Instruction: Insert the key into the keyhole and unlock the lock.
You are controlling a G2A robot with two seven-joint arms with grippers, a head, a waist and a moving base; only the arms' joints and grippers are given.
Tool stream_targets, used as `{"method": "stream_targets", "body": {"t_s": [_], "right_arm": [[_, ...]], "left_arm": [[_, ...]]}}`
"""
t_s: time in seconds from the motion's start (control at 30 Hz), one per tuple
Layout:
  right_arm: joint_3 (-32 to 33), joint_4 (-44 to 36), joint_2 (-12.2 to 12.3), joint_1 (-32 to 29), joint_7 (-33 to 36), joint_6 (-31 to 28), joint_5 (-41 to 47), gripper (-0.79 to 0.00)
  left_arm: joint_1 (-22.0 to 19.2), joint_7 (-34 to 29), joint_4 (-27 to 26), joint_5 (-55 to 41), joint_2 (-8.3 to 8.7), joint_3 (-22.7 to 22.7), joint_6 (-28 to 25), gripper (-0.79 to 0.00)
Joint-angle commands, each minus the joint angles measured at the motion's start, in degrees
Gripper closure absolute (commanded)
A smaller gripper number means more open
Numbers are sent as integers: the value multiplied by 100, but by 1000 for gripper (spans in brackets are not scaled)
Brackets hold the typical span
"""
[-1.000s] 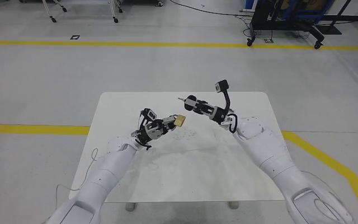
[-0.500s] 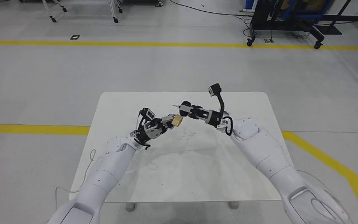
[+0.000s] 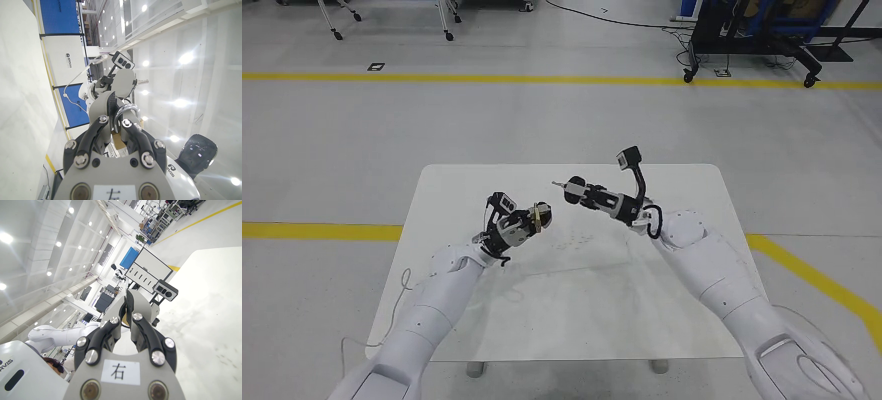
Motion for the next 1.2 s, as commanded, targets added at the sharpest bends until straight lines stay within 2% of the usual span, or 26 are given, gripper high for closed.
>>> {"method": "stream_targets", "body": {"t_s": [0.0,0.43,0.57,0.73,0.87,1.17], "right_arm": [[90,-51,23,-50,43,-40,26,0],[225,-220,66,-169,89,-12,5,0],[259,-665,136,-429,-257,122,-1135,0],[480,-1396,273,-1118,-523,413,-1865,0],[762,-1957,381,-1680,-545,904,-1750,0],[762,-1957,381,-1680,-545,904,-1750,0]], "left_arm": [[14,138,13,-13,1,-46,74,0],[39,412,-59,226,12,-54,186,0],[174,943,-256,507,36,-63,529,0],[254,1647,-472,1005,54,-57,632,0],[351,2135,-660,1273,46,-71,427,0],[362,2149,-680,1257,44,-76,422,0]]}}
